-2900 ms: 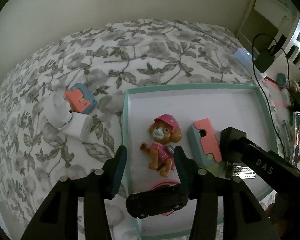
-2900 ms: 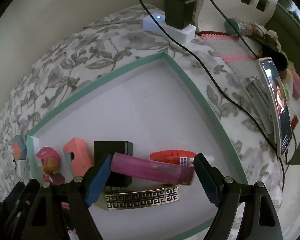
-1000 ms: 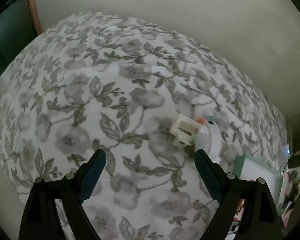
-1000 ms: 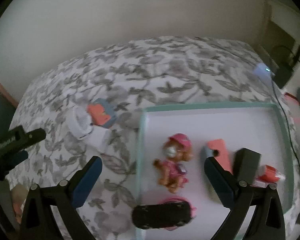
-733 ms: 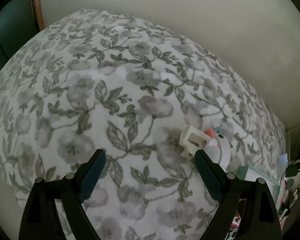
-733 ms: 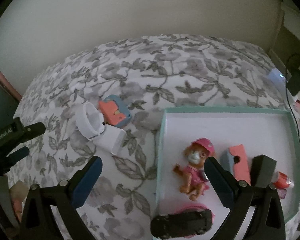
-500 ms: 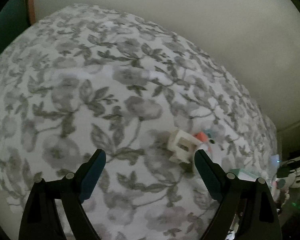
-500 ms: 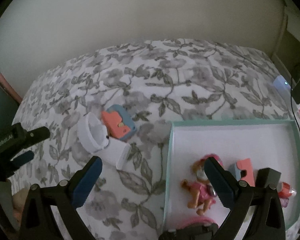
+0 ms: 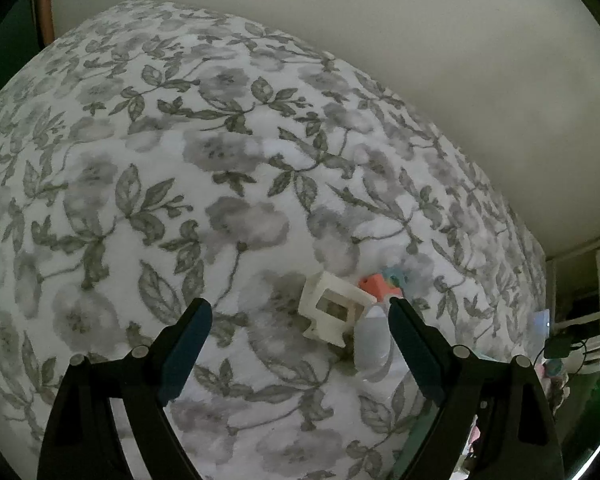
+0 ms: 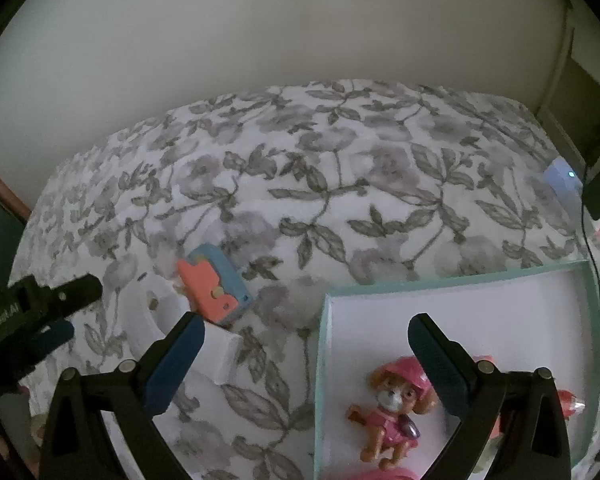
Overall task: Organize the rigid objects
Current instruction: 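Withdraw both open tools from the tray toward the remaining items, then grasp the white plastic hook with the left tool while the right tool grasps the white square block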
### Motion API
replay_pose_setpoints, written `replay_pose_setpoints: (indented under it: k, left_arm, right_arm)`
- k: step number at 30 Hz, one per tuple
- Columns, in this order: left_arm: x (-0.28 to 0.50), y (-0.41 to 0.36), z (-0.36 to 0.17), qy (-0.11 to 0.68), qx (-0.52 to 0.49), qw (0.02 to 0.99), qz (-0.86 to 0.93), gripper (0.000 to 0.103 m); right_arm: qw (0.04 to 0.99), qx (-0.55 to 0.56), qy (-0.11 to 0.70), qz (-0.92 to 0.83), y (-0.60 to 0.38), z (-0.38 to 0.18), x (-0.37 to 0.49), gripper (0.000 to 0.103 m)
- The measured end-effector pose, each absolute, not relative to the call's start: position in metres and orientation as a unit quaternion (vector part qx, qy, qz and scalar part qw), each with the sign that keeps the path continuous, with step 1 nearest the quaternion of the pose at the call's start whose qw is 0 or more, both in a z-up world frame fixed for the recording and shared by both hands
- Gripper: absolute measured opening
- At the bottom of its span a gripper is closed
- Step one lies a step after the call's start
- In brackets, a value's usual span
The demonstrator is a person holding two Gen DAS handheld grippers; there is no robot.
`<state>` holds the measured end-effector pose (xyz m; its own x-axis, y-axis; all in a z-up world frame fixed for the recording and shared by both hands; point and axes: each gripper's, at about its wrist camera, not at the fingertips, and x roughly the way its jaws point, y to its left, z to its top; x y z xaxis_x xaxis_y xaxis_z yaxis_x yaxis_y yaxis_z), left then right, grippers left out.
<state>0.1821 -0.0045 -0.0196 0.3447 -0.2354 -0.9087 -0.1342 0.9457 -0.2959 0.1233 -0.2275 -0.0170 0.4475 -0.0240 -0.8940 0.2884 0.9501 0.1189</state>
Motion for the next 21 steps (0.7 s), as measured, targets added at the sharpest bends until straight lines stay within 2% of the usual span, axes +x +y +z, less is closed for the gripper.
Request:
replay_pose_setpoints:
  k: [7,12,16,17,19,21]
  left_arm:
    - [0.182,-0.019,-0.022,0.58,-0.141,0.801,-0.046,0.09]
    - [0.18,-0.029,-0.021,0.583,-0.126,0.801,-0.061,0.083]
    - [0.179,-0.037,-0.02,0.584,-0.116,0.8,-0.071,0.082]
    - [0.179,-0.04,-0.02,0.584,-0.115,0.8,-0.076,0.08]
    - [0.178,-0.043,-0.02,0.587,-0.115,0.797,-0.085,0.07]
    - [0.177,-0.048,-0.021,0.589,-0.112,0.795,-0.09,0.068]
  right_arm:
    - [0.841,0.118,0.517,-0.111,-0.237,-0.011,0.133,0.103]
    - [0.841,0.122,0.513,-0.118,-0.247,-0.008,0.134,0.103]
    - [0.836,0.129,0.519,-0.126,-0.252,-0.01,0.133,0.103]
    - [0.835,0.13,0.519,-0.127,-0.253,-0.011,0.132,0.103]
    - [0.834,0.134,0.52,-0.129,-0.255,-0.011,0.132,0.103]
    - [0.834,0.136,0.519,-0.131,-0.256,-0.01,0.131,0.103]
